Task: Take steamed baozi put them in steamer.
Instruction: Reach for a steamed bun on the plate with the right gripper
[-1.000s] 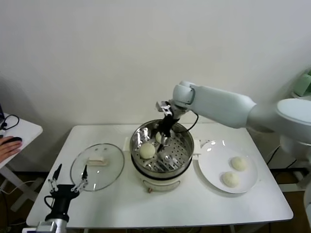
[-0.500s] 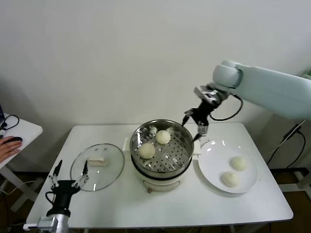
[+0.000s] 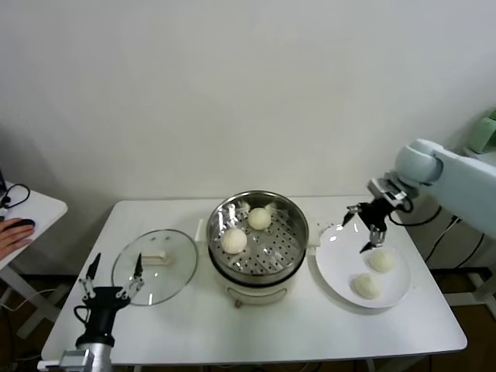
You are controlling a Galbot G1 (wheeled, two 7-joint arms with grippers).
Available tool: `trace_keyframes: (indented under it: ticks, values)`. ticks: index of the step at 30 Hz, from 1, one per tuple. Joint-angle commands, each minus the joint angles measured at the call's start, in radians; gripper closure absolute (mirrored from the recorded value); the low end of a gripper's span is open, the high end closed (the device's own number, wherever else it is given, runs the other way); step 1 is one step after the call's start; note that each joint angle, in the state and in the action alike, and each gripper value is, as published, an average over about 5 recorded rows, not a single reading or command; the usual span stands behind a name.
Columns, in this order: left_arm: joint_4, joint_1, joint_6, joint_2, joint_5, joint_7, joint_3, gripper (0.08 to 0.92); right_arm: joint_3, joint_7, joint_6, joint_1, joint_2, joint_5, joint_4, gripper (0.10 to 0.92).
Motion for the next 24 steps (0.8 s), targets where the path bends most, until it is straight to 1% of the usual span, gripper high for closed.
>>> trace_keyframes:
  ticks: [1,9,24]
  values:
    - [-0.011,0.015,-0.002,-0.006,0.017,-0.003,0.0,0.177,0.249,0.008,0.05,-0.33,-0.038,-0.264,-0.043,0.203]
    - [-0.001,0.018,-0.001,-0.007,0.018,-0.004,-0.006,0.177,0.254,0.031,0.052,-0.384,0.004,-0.297,-0.059,0.203]
    - [0.023,0.009,0.0,-0.003,0.017,-0.007,-0.01,0.177,0.229,0.027,0.053,-0.375,0.039,-0.298,-0.08,0.203]
